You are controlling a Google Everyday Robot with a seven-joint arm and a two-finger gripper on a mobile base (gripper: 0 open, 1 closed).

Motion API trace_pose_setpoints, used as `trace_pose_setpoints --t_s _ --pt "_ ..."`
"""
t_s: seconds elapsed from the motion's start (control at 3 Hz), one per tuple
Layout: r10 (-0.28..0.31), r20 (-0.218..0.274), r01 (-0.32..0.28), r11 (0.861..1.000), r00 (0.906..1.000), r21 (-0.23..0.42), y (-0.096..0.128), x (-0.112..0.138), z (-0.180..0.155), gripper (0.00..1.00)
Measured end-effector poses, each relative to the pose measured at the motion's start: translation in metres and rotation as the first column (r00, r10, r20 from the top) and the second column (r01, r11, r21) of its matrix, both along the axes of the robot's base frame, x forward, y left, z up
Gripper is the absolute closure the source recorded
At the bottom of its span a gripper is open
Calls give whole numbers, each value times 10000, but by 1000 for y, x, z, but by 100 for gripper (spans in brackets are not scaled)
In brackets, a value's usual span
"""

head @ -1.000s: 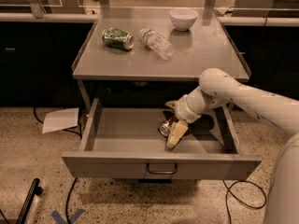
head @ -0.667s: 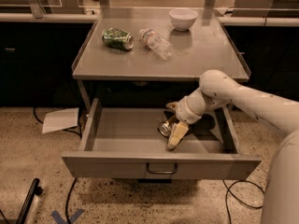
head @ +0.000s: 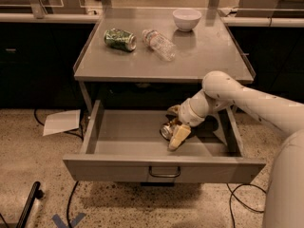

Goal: Pick orange can from top drawer and place on counter

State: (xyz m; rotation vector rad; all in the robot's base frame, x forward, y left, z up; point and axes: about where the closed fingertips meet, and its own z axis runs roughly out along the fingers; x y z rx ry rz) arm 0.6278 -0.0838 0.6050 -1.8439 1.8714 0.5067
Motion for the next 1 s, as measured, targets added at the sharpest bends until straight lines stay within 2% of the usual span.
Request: trace_pose_setpoints --t_s 1.0 --pt "2 -2 -2 10000 10000 0 0 0 0 87"
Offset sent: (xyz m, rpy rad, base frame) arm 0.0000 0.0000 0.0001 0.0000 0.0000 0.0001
